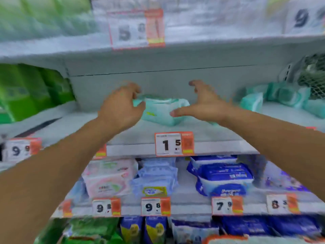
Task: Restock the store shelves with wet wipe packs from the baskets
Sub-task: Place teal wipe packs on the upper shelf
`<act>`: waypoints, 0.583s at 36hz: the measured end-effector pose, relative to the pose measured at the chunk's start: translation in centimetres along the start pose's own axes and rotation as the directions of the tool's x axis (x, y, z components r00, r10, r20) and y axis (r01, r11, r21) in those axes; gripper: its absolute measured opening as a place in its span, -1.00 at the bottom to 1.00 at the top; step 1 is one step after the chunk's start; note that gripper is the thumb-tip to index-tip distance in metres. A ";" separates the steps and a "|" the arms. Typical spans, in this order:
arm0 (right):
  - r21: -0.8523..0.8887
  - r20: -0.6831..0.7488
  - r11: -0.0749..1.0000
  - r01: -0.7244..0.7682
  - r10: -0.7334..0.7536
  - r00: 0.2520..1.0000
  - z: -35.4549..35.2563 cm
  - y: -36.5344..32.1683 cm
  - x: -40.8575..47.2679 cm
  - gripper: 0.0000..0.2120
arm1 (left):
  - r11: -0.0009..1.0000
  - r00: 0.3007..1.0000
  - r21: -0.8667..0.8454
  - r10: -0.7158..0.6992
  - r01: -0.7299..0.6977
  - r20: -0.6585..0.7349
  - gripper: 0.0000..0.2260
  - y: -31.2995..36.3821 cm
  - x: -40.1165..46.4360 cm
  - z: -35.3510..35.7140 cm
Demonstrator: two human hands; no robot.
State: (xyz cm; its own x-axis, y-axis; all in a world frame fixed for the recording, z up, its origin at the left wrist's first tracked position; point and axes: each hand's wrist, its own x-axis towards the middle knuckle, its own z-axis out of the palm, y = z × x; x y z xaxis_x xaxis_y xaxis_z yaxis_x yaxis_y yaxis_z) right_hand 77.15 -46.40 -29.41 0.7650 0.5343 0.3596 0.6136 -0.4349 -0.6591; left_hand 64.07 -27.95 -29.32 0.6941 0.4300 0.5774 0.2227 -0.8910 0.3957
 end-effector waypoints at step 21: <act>0.012 0.022 0.919 0.393 -0.393 0.919 -0.6 -0.4 -0.2 -0.07 | 0.505 0.767 -0.603 -0.217 0.618 0.604 -0.69 -3.2 -0.4 -2.2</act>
State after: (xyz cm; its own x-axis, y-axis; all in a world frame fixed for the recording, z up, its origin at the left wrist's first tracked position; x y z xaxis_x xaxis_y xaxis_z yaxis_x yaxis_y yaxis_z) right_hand 76.85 -46.77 -28.81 0.4575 0.6780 0.5753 0.8625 -0.1809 -0.4727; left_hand 61.60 -24.92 -29.29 0.8976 0.4344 -0.0743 0.1282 -0.0961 0.9871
